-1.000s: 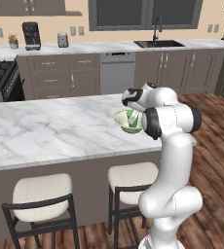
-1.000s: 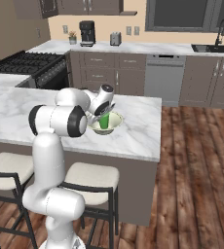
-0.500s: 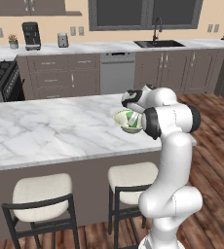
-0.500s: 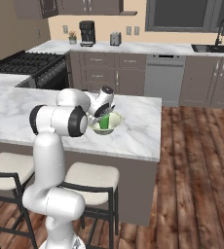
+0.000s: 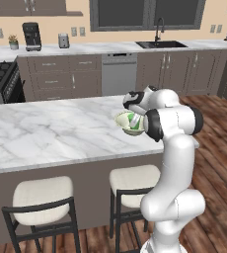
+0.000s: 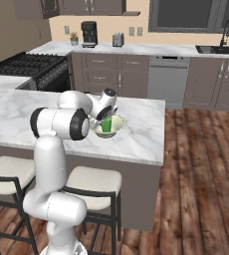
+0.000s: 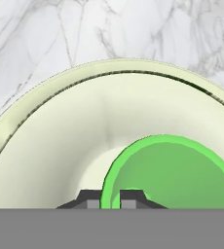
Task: Place the cup inside the bowl on the dining table and move the bowl to any counter.
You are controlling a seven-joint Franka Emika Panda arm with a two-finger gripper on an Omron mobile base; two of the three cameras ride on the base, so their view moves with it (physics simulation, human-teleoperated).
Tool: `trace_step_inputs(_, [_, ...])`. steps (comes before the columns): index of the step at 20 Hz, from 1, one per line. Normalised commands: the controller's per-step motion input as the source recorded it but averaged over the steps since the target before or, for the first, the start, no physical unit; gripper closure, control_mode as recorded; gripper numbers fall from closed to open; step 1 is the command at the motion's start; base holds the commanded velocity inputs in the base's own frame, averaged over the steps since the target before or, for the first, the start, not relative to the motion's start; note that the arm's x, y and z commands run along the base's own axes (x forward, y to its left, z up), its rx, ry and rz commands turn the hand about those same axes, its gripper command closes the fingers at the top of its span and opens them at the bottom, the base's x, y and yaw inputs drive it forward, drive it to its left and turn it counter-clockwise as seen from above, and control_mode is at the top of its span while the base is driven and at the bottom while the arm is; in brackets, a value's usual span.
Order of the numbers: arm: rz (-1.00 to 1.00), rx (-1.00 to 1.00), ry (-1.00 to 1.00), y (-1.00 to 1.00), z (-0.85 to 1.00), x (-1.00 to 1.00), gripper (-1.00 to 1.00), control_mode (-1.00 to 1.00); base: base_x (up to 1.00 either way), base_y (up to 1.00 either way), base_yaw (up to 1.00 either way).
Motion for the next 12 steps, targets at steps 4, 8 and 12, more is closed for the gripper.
trace_step_inputs(4, [0.00, 0.00, 0.00, 0.00, 0.00, 0.00, -1.00, -1.00, 0.00, 0.00, 0.00])
trace_step_inputs(8, [0.00, 0.00, 0.00, 0.00, 0.00, 0.00, -1.00, -1.00, 0.00, 0.00, 0.00])
trace_step_inputs(12, [0.00, 0.00, 0.00, 0.00, 0.00, 0.03, -1.00, -1.00, 0.00, 0.00, 0.00])
